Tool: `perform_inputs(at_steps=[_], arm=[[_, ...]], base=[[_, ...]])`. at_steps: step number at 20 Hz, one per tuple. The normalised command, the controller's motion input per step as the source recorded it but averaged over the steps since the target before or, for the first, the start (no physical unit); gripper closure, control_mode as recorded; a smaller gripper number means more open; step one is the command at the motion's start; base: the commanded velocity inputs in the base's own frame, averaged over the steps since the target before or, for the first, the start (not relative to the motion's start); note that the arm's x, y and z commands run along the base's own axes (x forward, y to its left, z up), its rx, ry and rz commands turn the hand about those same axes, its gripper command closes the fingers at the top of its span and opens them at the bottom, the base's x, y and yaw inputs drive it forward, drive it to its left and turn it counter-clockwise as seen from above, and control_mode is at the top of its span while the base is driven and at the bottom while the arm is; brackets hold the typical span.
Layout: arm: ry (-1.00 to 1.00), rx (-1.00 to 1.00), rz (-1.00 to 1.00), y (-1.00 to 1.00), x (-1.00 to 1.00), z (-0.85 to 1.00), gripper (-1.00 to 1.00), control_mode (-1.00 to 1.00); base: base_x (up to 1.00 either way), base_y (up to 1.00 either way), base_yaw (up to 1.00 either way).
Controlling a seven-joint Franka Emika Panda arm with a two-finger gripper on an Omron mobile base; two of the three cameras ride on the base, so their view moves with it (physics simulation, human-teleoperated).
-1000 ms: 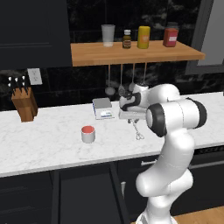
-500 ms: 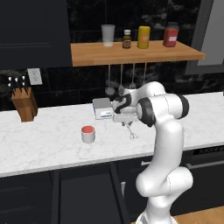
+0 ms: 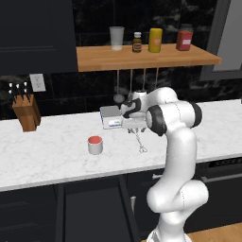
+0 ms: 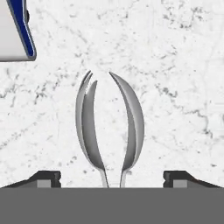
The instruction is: Pick the tongs from the drawer and place it on the counter.
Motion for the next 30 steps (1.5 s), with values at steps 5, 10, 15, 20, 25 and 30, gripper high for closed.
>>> perform_inputs(at_steps=[5,10,15,20,25,30], arm=[[-0.23,0.00,0.00,0.20,-0.90,0.90,-1.00,-1.00],[-0.10,0.00,0.00,0.08,-0.98,1.00,-1.00,-1.00],[-0.16,0.00,0.00,0.04,-1.00,1.00,-1.00,-1.00],[-0.18,0.00,0.00,0.08,-1.00,0.83,-1.00,-1.00],[-0.21,0.00,0.00,0.01,-1.00,0.58,-1.00,-1.00],[-0.27,0.00,-0.03,-0.05,-1.00,0.57,-1.00,-1.00]], base=[[0.00,0.00,0.00],[0.00,0.00,0.00],[0.00,0.00,0.00],[0.00,0.00,0.00],[0.00,0.00,0.00],[0.00,0.00,0.00]])
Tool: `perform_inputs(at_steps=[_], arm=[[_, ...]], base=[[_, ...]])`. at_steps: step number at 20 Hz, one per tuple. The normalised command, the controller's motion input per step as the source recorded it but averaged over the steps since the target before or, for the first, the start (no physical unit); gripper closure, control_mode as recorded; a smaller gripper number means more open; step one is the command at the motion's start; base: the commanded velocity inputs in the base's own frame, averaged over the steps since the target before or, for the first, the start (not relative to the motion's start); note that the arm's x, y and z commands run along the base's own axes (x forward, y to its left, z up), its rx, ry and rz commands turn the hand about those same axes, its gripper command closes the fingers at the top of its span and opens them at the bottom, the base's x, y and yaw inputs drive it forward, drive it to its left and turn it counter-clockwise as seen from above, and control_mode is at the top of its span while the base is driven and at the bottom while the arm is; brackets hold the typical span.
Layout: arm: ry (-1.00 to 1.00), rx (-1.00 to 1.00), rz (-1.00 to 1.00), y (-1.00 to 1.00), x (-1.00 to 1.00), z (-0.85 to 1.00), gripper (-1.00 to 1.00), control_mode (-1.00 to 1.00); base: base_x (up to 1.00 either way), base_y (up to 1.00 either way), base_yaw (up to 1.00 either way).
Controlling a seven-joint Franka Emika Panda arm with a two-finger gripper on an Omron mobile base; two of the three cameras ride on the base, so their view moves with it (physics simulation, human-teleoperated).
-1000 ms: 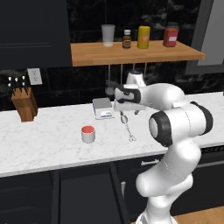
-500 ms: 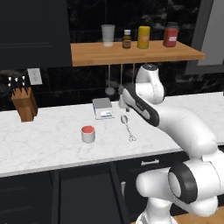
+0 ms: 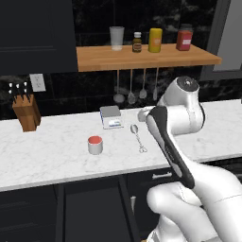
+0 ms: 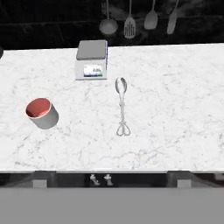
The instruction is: Pick the tongs from the drawer and place it on the counter.
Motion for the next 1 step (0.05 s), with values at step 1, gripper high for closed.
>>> perform_inputs(at_steps=[1], arm=[[-0.30,0.00,-0.08,-0.05,-1.00,0.60,-1.00,-1.00]], base=[[0.00,0.00,0.00]])
